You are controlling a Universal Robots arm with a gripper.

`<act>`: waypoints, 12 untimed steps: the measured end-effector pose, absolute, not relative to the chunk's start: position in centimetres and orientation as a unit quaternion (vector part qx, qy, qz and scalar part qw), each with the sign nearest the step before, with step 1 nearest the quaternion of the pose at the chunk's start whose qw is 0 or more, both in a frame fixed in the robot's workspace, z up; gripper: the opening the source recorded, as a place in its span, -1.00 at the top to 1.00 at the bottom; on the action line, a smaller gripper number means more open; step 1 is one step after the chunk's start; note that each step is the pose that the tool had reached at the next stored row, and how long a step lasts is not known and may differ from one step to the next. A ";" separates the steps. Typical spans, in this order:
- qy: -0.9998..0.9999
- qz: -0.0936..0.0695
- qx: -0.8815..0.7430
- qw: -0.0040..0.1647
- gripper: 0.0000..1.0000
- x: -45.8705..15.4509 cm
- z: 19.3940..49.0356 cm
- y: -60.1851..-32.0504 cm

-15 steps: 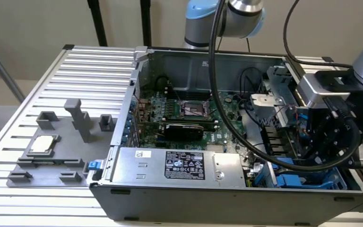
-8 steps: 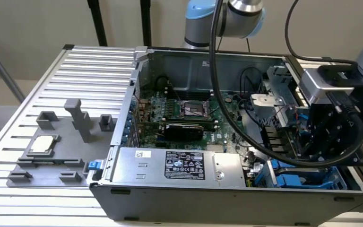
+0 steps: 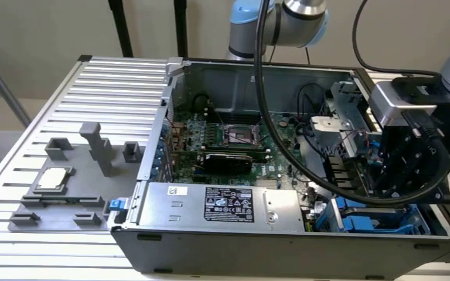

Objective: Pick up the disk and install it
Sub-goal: 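Insert the second disk wire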

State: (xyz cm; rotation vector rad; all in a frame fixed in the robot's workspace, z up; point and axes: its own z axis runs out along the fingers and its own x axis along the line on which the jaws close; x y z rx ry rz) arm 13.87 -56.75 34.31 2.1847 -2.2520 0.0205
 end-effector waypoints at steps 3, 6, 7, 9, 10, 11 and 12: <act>-0.718 0.007 0.696 0.002 -1.00 13.9 34.3 -56.7; -0.718 0.007 0.696 0.002 -1.00 13.9 34.3 -56.7; -0.718 0.007 0.696 0.002 -1.00 13.9 34.3 -56.7; -0.718 0.007 0.696 0.002 -1.00 13.9 34.3 -56.7; -0.718 0.007 0.696 0.002 -1.00 13.9 34.3 -56.7; -0.718 0.007 0.696 0.002 -1.00 13.9 34.3 -56.7; -0.718 0.007 0.696 0.002 -1.00 13.9 34.3 -56.7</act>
